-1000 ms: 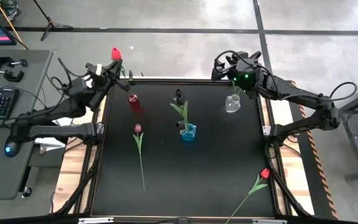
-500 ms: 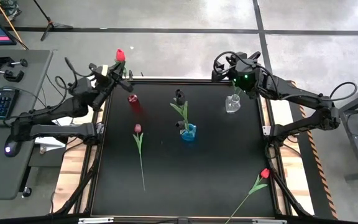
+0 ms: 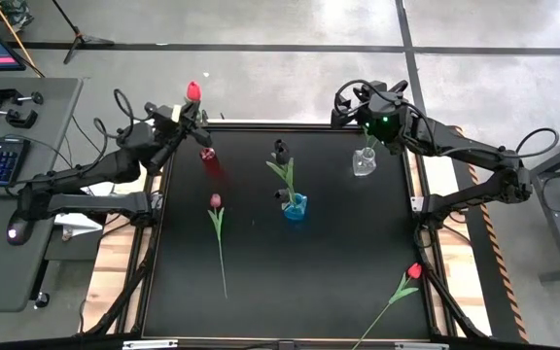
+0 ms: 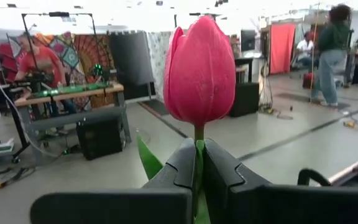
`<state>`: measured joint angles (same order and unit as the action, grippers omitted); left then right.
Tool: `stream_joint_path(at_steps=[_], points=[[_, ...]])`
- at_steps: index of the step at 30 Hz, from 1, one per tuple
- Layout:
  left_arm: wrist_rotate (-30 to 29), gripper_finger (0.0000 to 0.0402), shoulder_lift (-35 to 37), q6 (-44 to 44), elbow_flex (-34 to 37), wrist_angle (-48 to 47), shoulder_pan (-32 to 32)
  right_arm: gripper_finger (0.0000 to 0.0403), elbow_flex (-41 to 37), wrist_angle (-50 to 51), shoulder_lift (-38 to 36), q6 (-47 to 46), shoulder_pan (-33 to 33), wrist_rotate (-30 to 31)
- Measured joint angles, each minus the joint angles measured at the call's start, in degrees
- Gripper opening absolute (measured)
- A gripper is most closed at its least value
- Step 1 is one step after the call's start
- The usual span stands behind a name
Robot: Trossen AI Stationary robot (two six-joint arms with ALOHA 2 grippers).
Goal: Sort flowers into vase by color
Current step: Put the left pink tulip into the red flower vase
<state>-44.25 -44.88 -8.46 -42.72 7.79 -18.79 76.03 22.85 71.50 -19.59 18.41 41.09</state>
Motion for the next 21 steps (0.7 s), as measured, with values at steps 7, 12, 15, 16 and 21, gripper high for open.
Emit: stream_joint_path(at_steps=[7,12,15,16,21], points=[[-1.57,0.0001,0.0,4.82,0.0,-4.83,-0.02,0.0245,0.0,-0.02,0.0,-0.02,0.0,0.01],[-1.57,0.0032,0.04,7.93,0.0,-7.96,0.0,0.0245,0.0,-0.02,0.0,-0.02,0.0,0.01],[-1.57,0.0066,0.04,10.72,0.0,-11.24,0.0,0.0245,0.0,-0.02,0.0,-0.03,0.0,0.01],[-1.55,0.0079,0.04,11.46,0.0,-12.36,0.0,0.0245,0.0,-0.02,0.0,-0.04,0.0,0.01],[-2.43,0.0147,0.52,15.46,0.0,-16.88,0.0,0.0245,0.0,-0.02,0.0,0.04,0.0,0.01]])
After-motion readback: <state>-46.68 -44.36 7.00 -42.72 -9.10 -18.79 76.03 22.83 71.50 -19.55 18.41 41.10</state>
